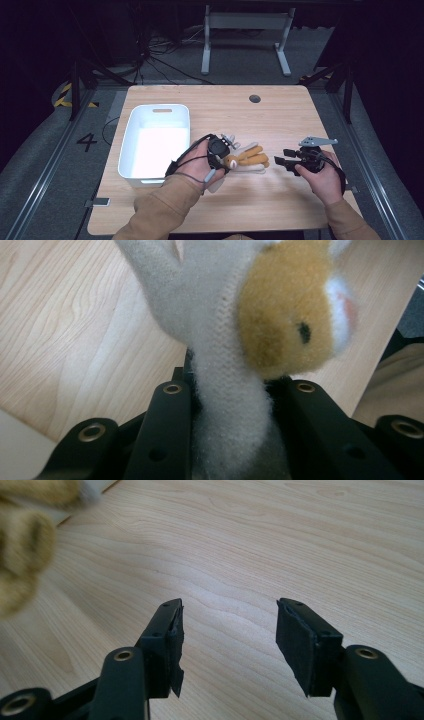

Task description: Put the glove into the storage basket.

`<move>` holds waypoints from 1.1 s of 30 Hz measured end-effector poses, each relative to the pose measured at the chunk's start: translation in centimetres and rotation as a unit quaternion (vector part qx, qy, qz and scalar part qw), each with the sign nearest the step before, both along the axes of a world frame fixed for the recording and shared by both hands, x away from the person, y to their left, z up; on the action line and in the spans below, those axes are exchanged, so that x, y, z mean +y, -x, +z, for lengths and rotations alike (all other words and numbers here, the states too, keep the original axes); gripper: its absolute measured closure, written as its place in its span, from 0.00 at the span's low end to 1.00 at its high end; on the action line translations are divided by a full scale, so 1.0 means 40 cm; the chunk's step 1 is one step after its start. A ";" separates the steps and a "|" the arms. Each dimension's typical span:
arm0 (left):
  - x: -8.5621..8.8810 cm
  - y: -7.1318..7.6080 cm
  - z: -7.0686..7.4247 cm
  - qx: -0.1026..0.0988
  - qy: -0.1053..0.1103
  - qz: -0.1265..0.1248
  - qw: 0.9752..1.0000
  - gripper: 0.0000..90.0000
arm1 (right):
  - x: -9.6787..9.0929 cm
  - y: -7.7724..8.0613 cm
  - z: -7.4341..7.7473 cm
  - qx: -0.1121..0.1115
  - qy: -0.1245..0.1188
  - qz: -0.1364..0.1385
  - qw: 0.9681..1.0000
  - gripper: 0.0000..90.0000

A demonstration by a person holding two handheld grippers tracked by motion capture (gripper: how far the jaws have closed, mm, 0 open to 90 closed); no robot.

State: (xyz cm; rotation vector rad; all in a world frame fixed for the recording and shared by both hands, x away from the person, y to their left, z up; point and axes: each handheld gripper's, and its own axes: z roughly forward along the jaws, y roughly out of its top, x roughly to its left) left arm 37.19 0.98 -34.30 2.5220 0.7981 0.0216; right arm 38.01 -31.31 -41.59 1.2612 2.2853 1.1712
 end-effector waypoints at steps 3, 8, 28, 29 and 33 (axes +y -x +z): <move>0.015 -0.004 0.021 0.001 0.001 0.011 1.000 0.82 | -0.001 -0.007 -0.006 0.004 0.001 0.000 1.000 0.51; 0.039 -0.008 0.057 0.002 0.009 0.032 0.999 0.82 | 0.000 -0.018 -0.010 0.006 0.000 0.000 1.000 0.51; 0.211 -0.046 0.121 -0.001 0.024 0.143 0.989 0.81 | 0.019 -0.062 -0.025 0.021 0.000 0.011 1.000 0.50; 0.219 -0.049 0.124 -0.004 0.024 0.148 0.989 0.81 | 0.018 -0.062 -0.025 0.021 0.000 0.011 1.000 0.50; 0.247 -0.059 0.130 -0.006 0.030 0.170 0.985 0.81 | 0.014 -0.064 -0.027 0.022 0.000 0.007 1.000 0.50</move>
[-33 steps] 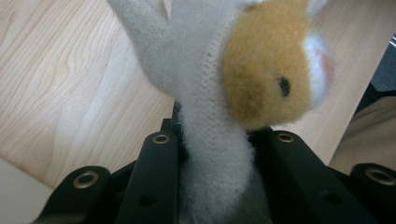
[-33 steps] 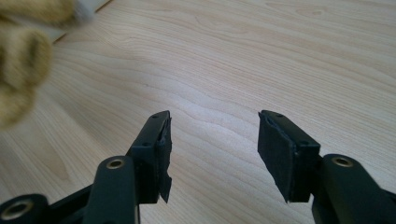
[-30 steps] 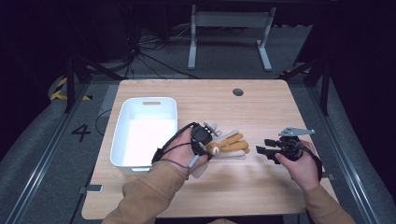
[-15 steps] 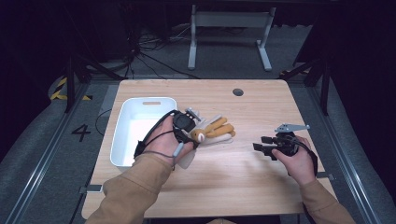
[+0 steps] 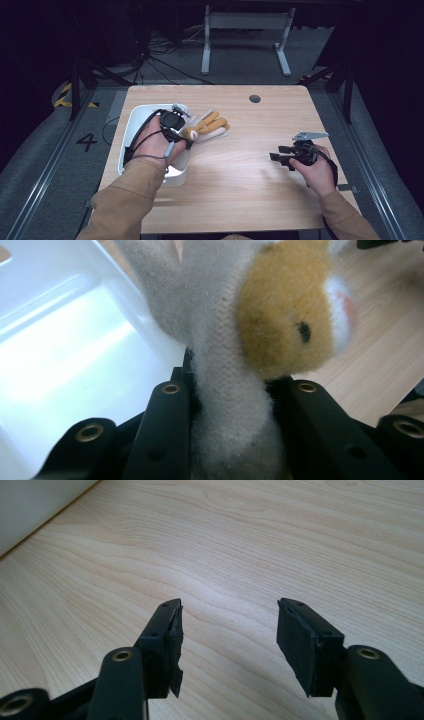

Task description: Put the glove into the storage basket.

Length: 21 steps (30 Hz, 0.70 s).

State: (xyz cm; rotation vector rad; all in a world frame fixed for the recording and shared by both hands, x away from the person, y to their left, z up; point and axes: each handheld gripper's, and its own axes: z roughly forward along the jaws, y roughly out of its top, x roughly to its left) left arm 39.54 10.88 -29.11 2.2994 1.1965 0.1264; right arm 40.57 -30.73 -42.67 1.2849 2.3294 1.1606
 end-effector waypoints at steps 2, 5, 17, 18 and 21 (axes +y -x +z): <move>0.011 -0.005 -0.001 0.000 0.001 0.008 1.000 0.81 | -0.001 0.001 -0.001 0.001 -0.001 -0.001 1.000 0.50; 0.030 -0.012 0.001 -0.005 0.003 0.039 0.999 0.81 | -0.003 0.002 -0.001 -0.001 -0.001 -0.001 1.000 0.50; 0.102 -0.042 -0.010 0.004 0.032 0.133 0.991 0.81 | -0.029 0.005 -0.003 0.002 -0.012 -0.011 1.000 0.49; 0.108 -0.045 -0.011 0.006 0.033 0.138 0.990 0.81 | -0.032 0.006 -0.004 0.001 -0.012 -0.011 1.000 0.49; 0.120 -0.052 -0.016 0.012 0.029 0.156 0.987 0.81 | -0.037 0.010 -0.002 0.002 -0.014 -0.015 1.000 0.49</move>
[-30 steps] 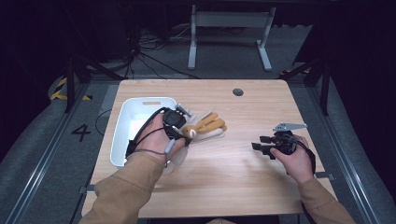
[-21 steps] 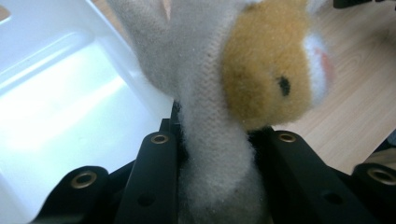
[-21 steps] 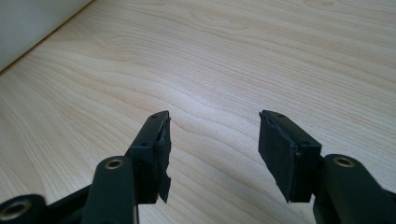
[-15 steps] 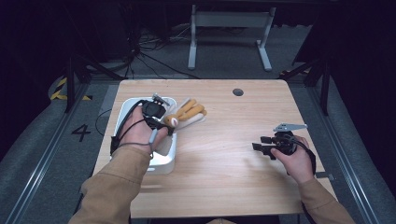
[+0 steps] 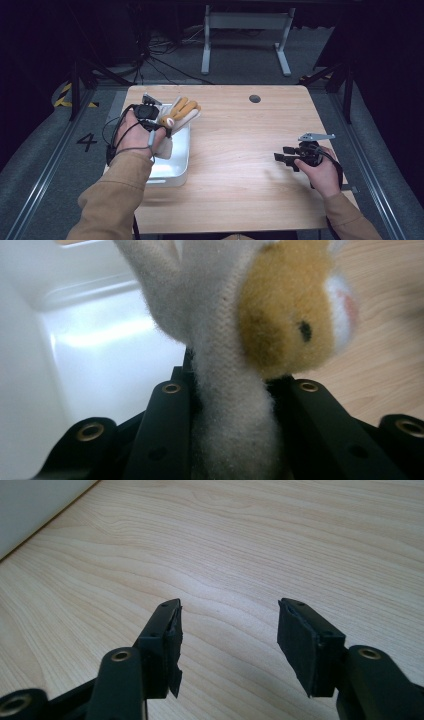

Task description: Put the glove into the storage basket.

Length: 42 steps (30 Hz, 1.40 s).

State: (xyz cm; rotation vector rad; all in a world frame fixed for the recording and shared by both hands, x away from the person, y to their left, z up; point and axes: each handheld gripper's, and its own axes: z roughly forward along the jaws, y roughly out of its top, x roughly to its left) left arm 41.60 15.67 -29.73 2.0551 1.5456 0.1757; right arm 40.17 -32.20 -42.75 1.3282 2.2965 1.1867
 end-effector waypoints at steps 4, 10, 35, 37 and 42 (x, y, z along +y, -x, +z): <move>0.013 -0.011 -0.009 0.010 -0.016 0.020 1.000 0.81 | -0.001 0.002 -0.002 0.000 0.001 -0.001 1.000 0.49; 0.030 -0.030 -0.029 0.031 -0.018 0.046 0.998 0.81 | 0.003 0.006 -0.008 0.004 0.006 0.002 1.000 0.49; 0.052 -0.077 -0.210 0.062 0.006 0.093 0.994 0.80 | -0.002 0.003 -0.018 0.016 0.009 -0.001 1.000 0.48; 0.051 -0.083 -0.226 0.070 0.005 0.096 0.993 0.80 | -0.002 0.003 -0.018 0.015 0.009 -0.002 1.000 0.48; 0.047 -0.094 -0.253 0.079 0.011 0.097 0.992 0.80 | -0.001 0.003 -0.020 0.016 0.010 -0.001 1.000 0.48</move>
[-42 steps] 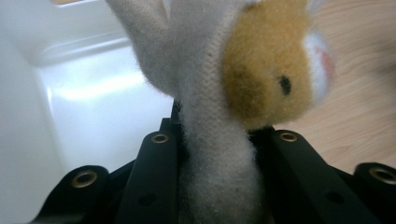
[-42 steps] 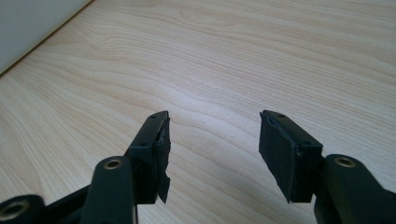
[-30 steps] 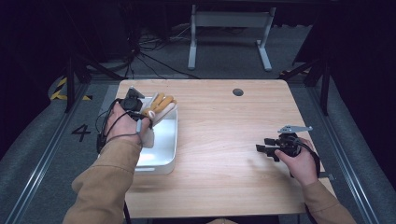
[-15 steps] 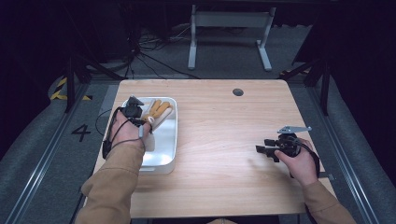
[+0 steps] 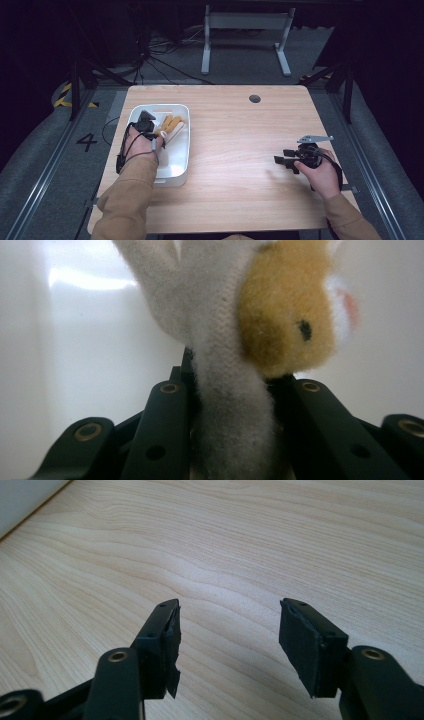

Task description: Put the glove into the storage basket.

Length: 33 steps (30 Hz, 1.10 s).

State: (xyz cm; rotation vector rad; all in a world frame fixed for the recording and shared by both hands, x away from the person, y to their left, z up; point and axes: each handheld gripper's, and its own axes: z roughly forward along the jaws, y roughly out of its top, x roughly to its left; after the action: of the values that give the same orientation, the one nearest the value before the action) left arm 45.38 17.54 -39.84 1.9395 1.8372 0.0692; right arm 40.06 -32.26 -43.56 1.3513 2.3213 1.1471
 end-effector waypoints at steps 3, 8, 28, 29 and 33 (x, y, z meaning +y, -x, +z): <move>-0.004 -0.006 -0.013 0.003 -0.002 0.001 1.000 0.80 | 0.000 0.000 -0.003 0.003 0.001 0.000 1.000 0.48; -0.006 -0.013 -0.036 0.010 0.006 0.007 1.000 0.79 | -0.002 0.000 -0.003 0.002 0.000 -0.001 1.000 0.48; -0.009 -0.016 -0.072 0.035 -0.010 0.020 0.999 0.76 | -0.002 -0.002 -0.008 0.003 -0.002 0.006 1.000 0.47; -0.011 -0.017 -0.072 0.034 -0.010 0.017 0.999 0.74 | -0.002 -0.002 -0.008 0.003 -0.001 0.006 1.000 0.47; -0.020 -0.017 -0.086 0.012 0.008 -0.006 1.000 0.42 | -0.002 -0.001 -0.007 0.002 -0.002 0.006 1.000 0.47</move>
State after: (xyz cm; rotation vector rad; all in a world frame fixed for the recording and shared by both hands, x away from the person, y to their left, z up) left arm 46.06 16.72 -43.29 1.9485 1.8350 0.0278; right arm 40.10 -32.33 -43.85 1.3447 2.3335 1.1552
